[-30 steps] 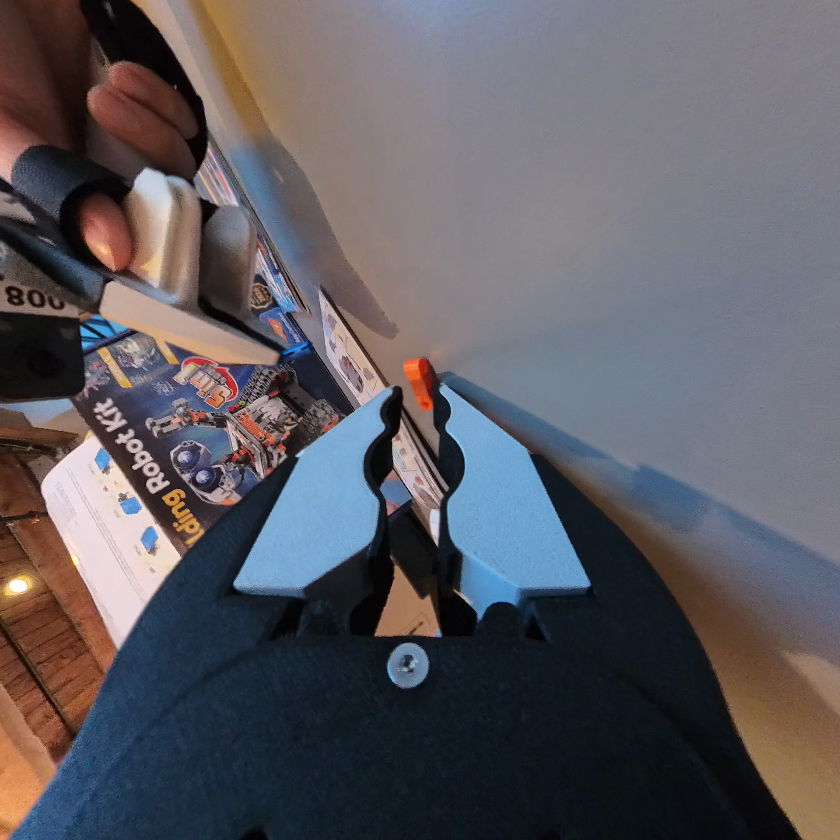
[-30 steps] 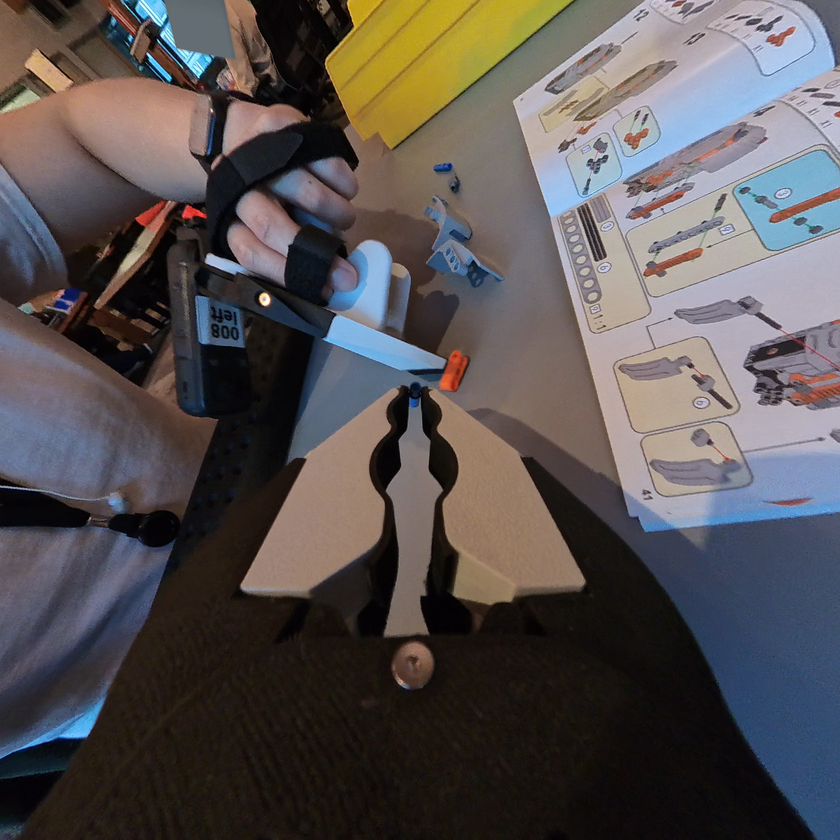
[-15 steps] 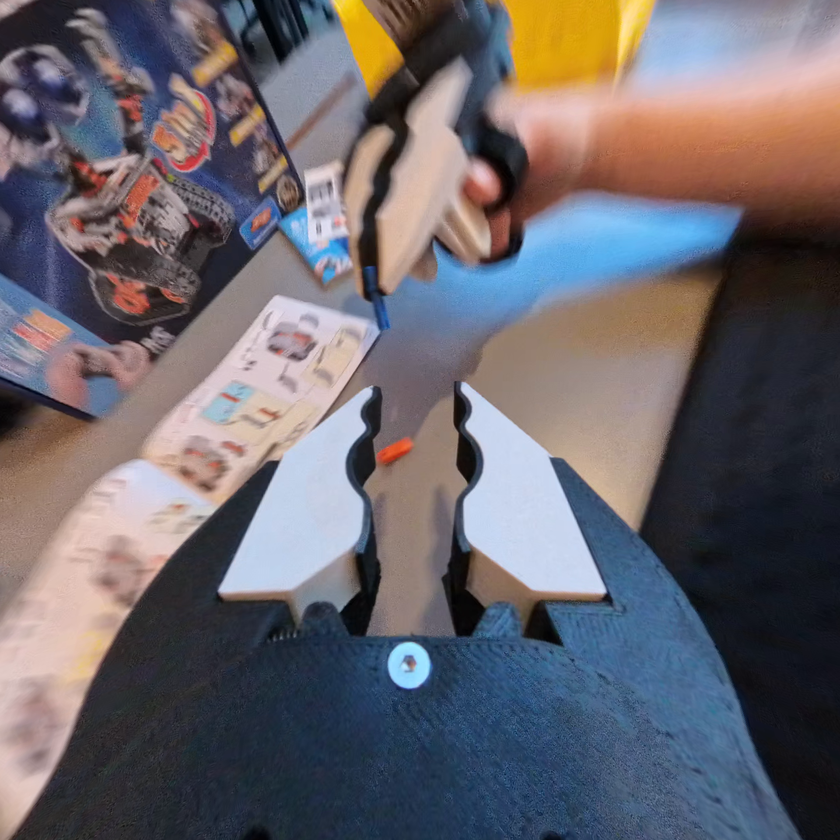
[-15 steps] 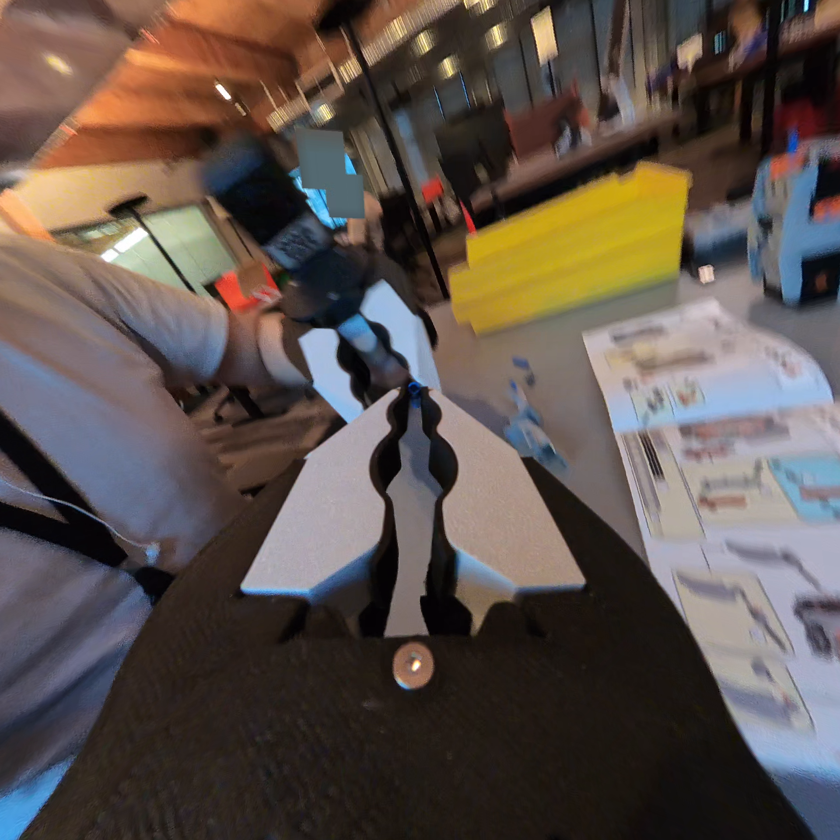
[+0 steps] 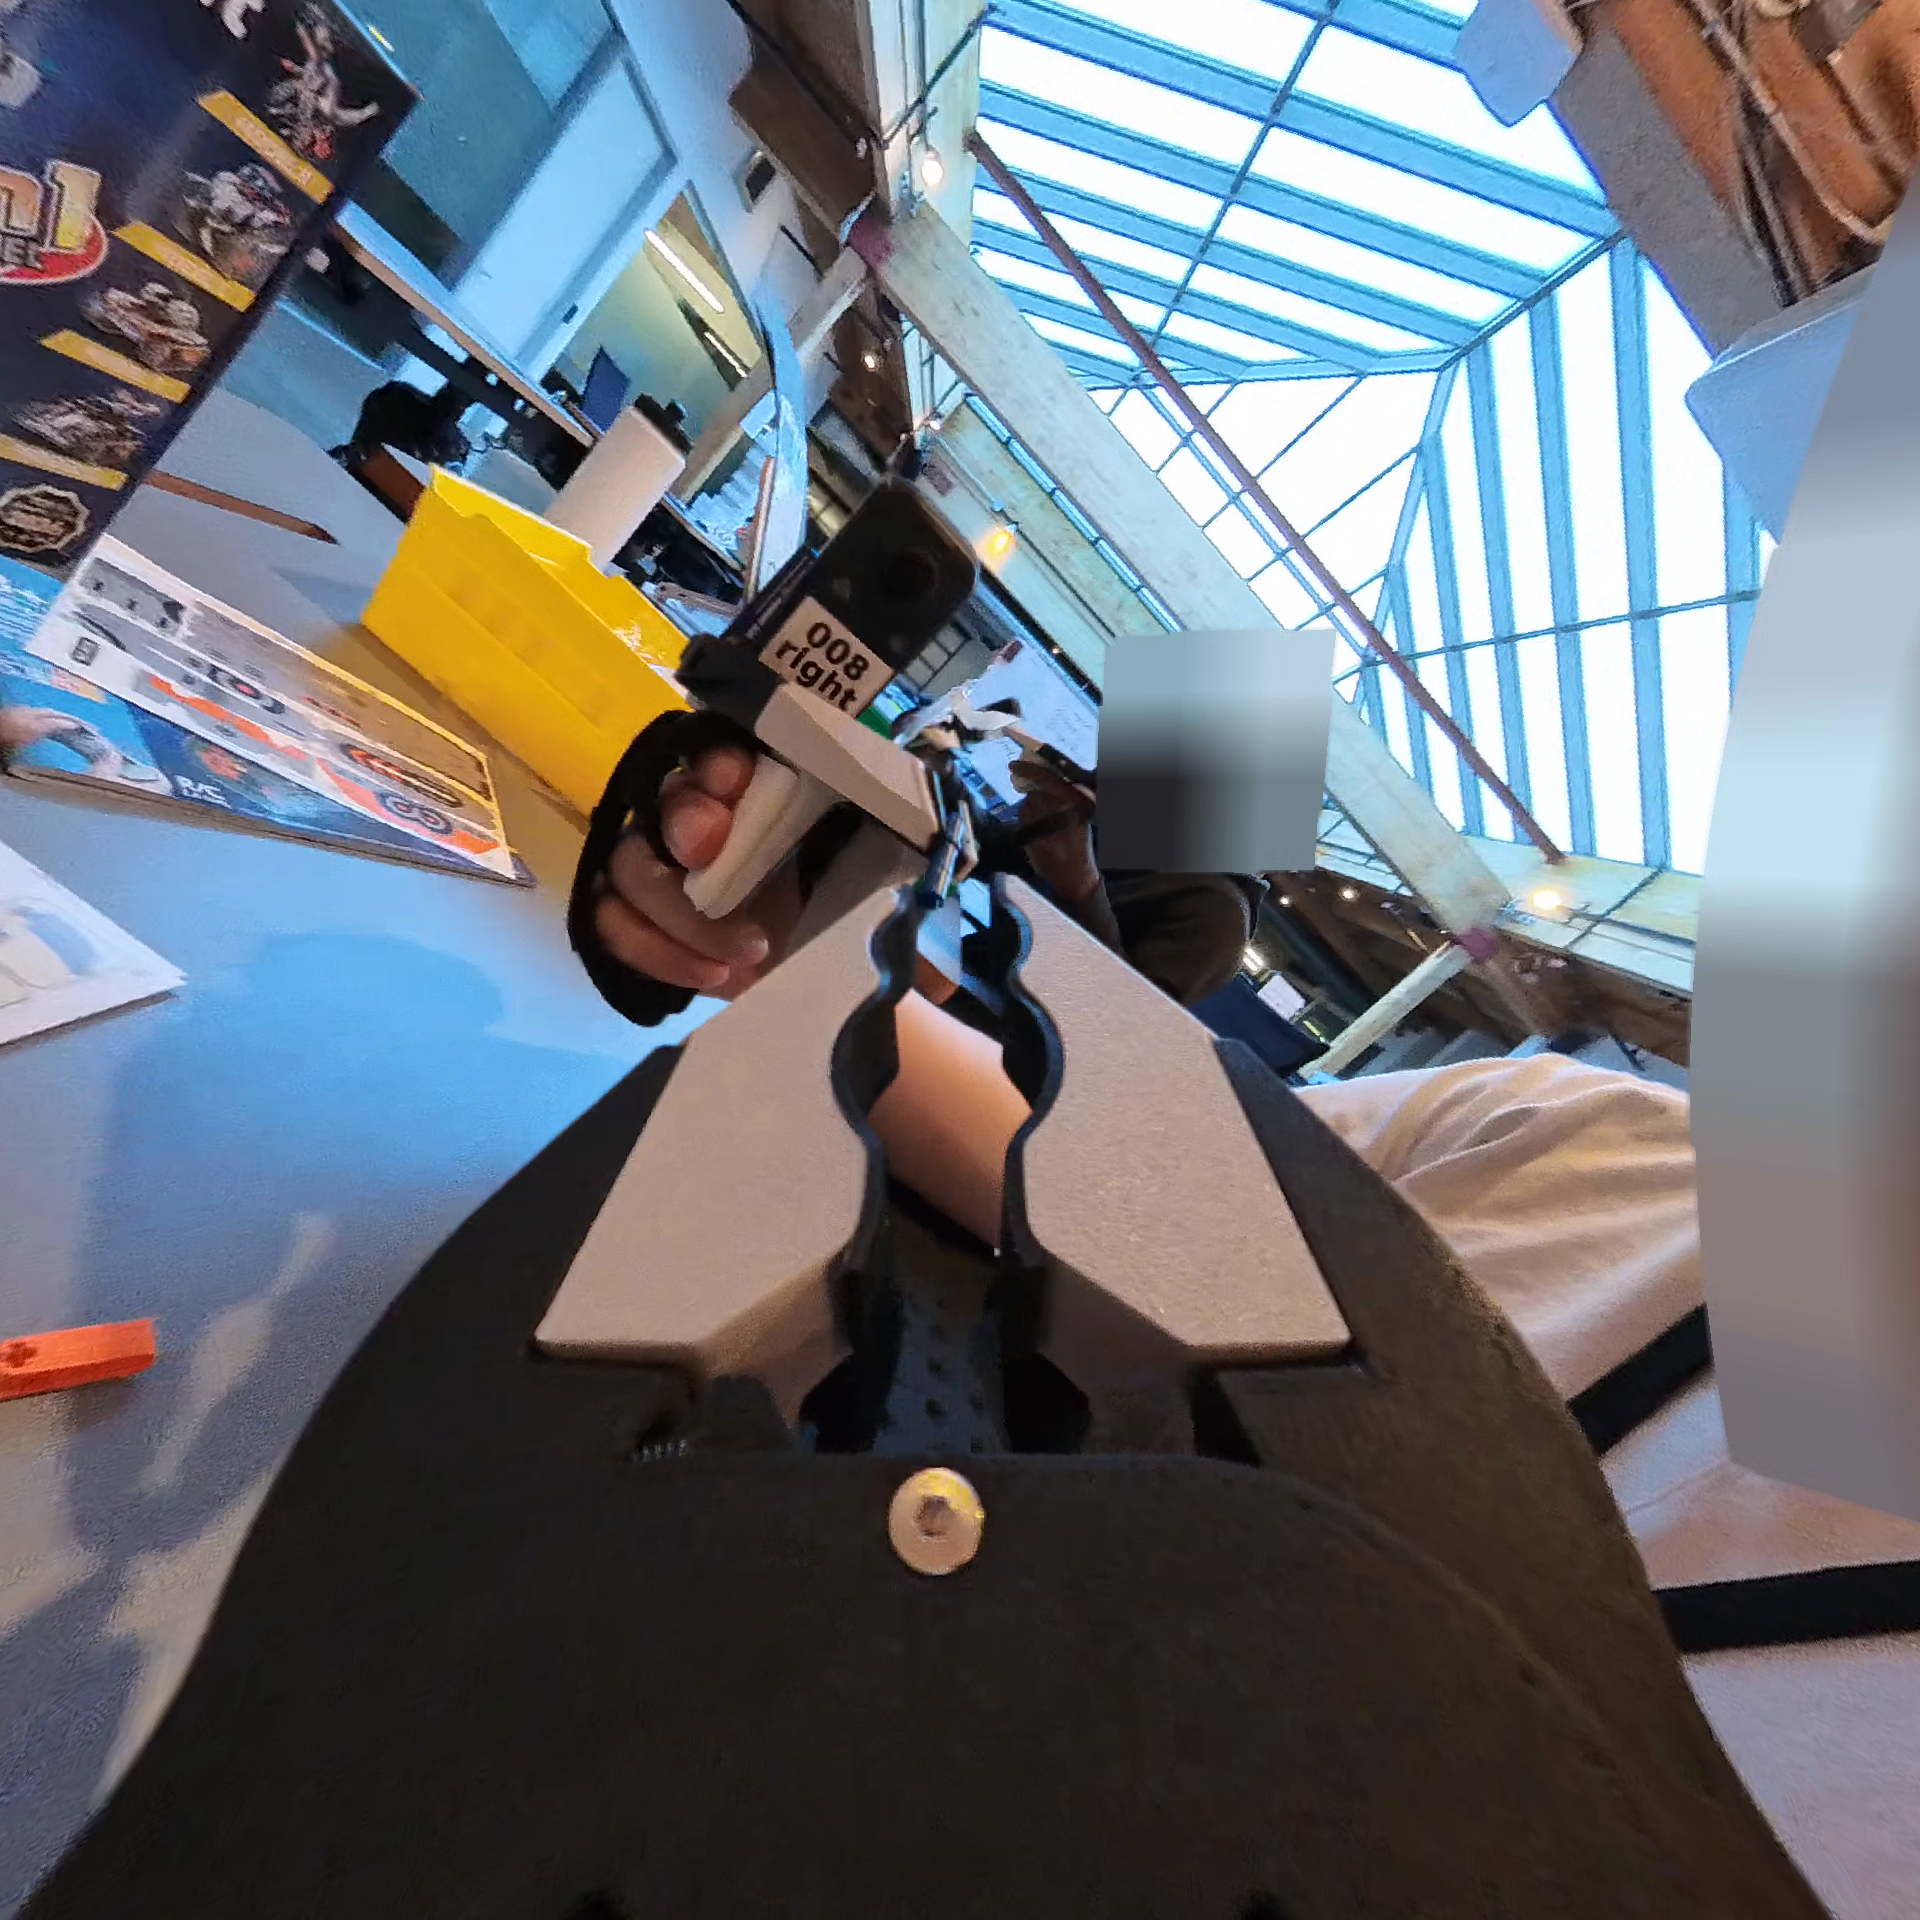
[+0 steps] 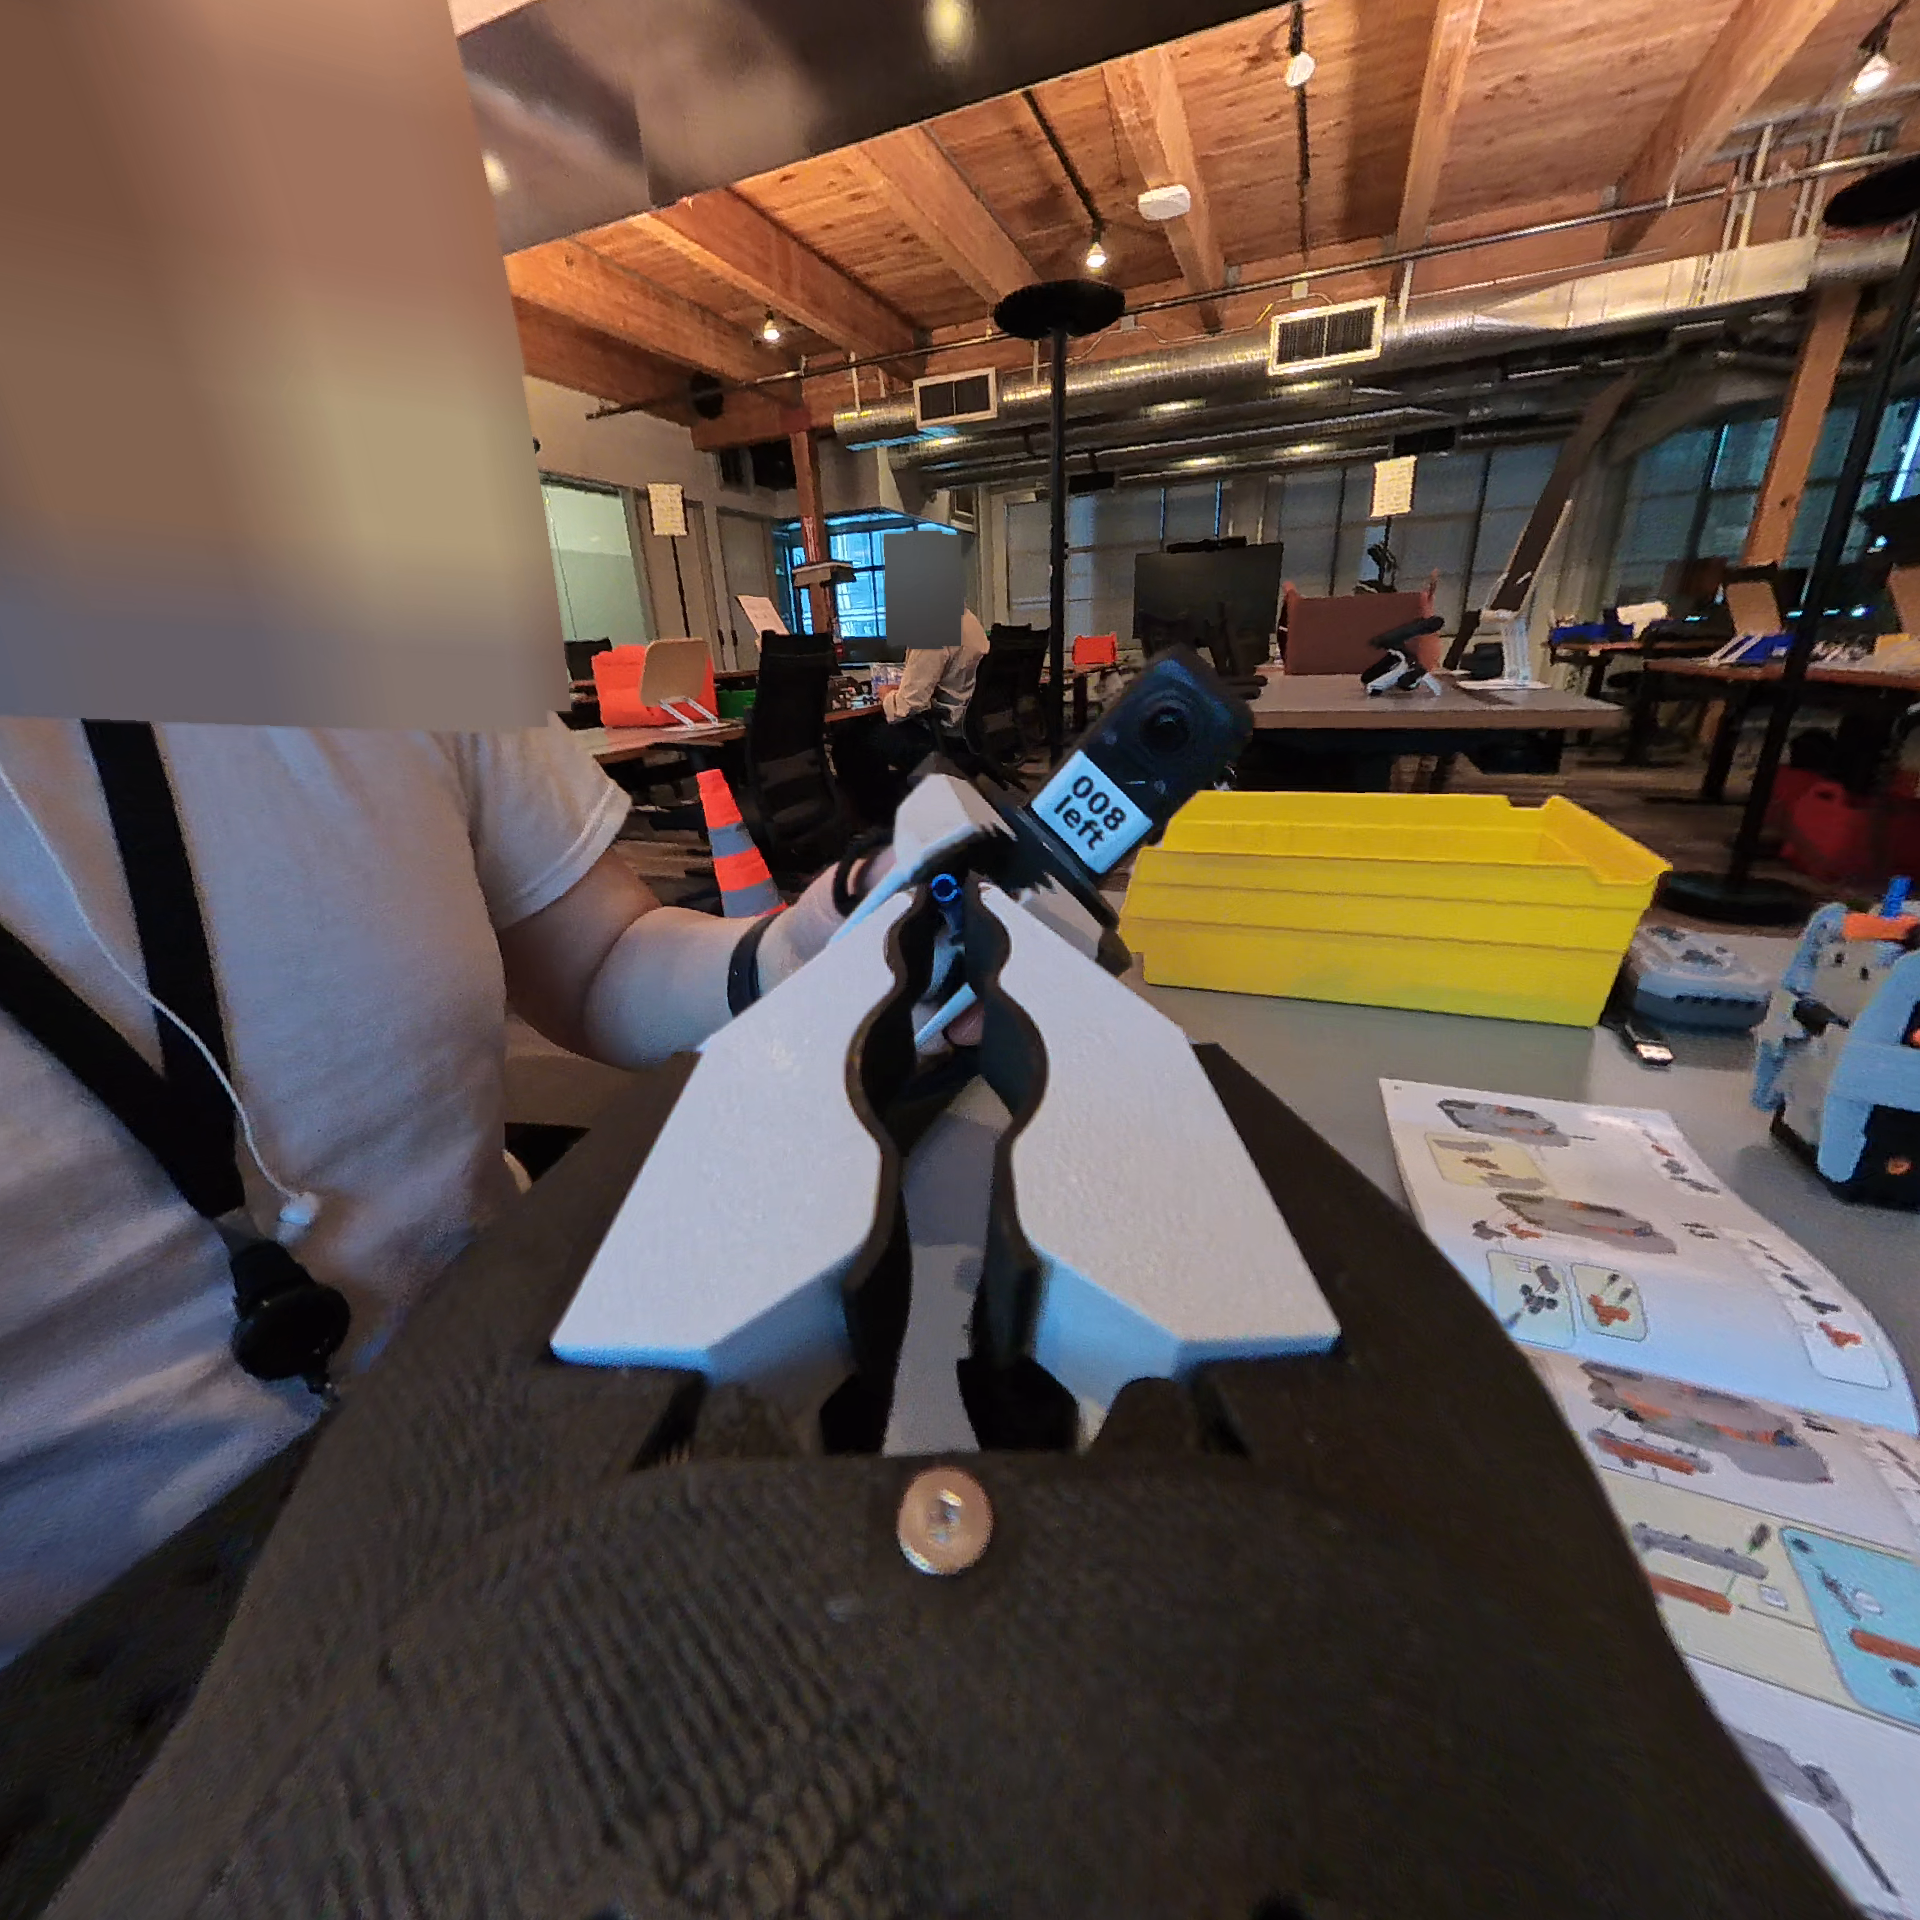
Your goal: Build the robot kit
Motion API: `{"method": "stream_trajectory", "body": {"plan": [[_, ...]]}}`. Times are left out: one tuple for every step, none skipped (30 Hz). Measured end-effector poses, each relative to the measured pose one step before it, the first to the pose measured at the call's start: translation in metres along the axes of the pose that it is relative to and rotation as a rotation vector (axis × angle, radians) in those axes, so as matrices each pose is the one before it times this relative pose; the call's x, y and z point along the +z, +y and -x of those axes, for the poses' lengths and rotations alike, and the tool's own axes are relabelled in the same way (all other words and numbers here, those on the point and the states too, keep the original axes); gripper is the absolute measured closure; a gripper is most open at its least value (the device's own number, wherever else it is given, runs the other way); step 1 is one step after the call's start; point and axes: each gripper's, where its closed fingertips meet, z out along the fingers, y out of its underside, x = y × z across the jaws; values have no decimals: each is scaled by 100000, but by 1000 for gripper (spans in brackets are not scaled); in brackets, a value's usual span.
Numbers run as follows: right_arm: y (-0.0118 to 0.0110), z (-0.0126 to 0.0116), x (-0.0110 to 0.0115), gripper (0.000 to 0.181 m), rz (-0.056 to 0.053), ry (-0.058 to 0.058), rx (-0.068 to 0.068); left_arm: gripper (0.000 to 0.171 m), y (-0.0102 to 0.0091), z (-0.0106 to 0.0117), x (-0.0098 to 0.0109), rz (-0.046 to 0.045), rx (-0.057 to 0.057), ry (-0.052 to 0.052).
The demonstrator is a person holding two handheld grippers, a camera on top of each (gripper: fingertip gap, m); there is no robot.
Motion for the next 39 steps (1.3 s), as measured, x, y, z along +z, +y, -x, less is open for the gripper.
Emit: {"method": "stream_trajectory", "body": {"plan": [[67, 1, 16, 178, 746, 816, -1993, 163, 96, 180, -10, 127, -19, -516], [117, 77, 29, 178, 887, 231, -2109, 166, 88, 113, 5, 104, -49, -87], [124, 173, 39, 178, 886, -521, -1637, 166, 47, -28, 10, -169, -606, 834], [33, 123, 36, 178, 118, -373, -1048, 167, 53, -31, 14, -29, -1006, 977], [-53, 134, 32, 178, -640, -619, -514, 168, 46, -90, 5, 133, -1077, 1362], [-7, 198, 11, 178, -451, -1183, -455, 169, 102, -111, -1, 663, -1180, 1451], [103, 184, -25, 178, 508, -1250, -406, 169, 203, -27, 4, 1577, -1506, 825], [191, 86, -71, 178, 1412, -451, -165, 170, 181, 75, -8, 1661, -1843, -98], [228, -38, -64, 178, 2221, 764, -884, 169, 156, 167, -42, 1469, -1344, -1048], [313, -101, -46, 178, 3349, 1652, -2269, 170, 149, 221, -69, 1535, -1076, -1553], [318, -56, 20, 178, 3961, 1760, -3012, 170, 80, 186, -99, 1299, -1276, -1403], [319, 11, 95, 175, 4278, 1604, -3320, 169, 73, 101, -108, 1306, -1369, -919], [222, -5, 171, 171, 3755, 1739, -2874, 169, 69, 57, -103, 1381, -1565, -711], [261, -47, 204, 165, 3905, 1859, -2631, 169, 47, 70, -113, 1306, -1276, -904], [287, -164, 211, 161, 3868, 2472, -2373, 169, 88, 74, -88, 1588, -852, -1043], [90, -58, 184, 161, 2129, 1686, -2012, 169, 148, 121, -70, 1855, -644, -1265], [-86, 121, 175, 162, 487, 352, -1433, 169, 86, 179, -64, 1317, -348, -1551], [-147, 184, 160, 164, -235, -426, -511, 169, 2, 116, -71, 563, -286, -1044], [13, 219, 156, 168, 603, -1112, 144, 169, 30, 20, -72, 642, -746, -153], [134, 98, 109, 171, 1272, -469, 216, 169, 73, -1, -48, 861, -808, 13], [42, 13, -6, 172, 424, 43, -525, 169, 98, 36, -41, 827, -309, -318], [14, 29, -21, 174, 128, -294, 130, 169, 105, -20, 8, 637, -66, -34], [50, 77, -13, 176, 275, -688, 421, 169, 119, -36, 43, 567, -225, 160], [104, 132, 7, 176, 804, -831, -415, 169, 126, 40, 35, 598, -444, -78], [117, 14, 11, 176, 909, 329, -1387, 169, 49, 27, -21, 208, -476, 159], [118, -19, 10, 176, 911, 805, -2262, 169, -14, -57, -33, -115, -540, 882], [43, 37, 36, 176, 523, 618, -2075, 169, -4, -69, -27, -53, -627, 833], [-23, 17, 22, 177, 270, 578, -1448, 170, 37, 12, -7, 159, -214, 251], [-35, 45, 24, 177, 145, 112, -794, 170, 57, -26, 25, 231, 69, 302], [-60, 79, -12, 177, -241, -286, -241, 170, 46, -58, 13, 247, -69, 425], [-12, 17, -20, 177, 80, -95, 317, 170, 18, -17, -1, 117, -147, 217], [-16, -30, 3, 177, -71, 206, 166, 170, -20, 7, -8, -69, -24, 67], [-9, -24, 13, 178, -178, 152, 183, 170, -35, 9, -20, -40, 16, -19], [58, -24, 14, 177, 187, -37, 648, 170, -24, 62, -14, 3, 117, -281], [133, -41, 6, 177, 580, -113, 773, 170, -10, 114, -21, -36, 268, -504], [133, -76, -6, 177, 550, 291, 303, 170, -44, 134, -20, -251, 222, -482], [159, -88, 3, 177, 638, 558, 6, 170, -73, 170, -14, -447, -24, -347], [208, -117, -21, 177, 1065, 673, 316, 169, -90, 203, -5, -501, 33, -255], [185, -99, -22, 177, 1023, 328, 551, 169, -41, 184, 22, -226, -139, 119]]}}
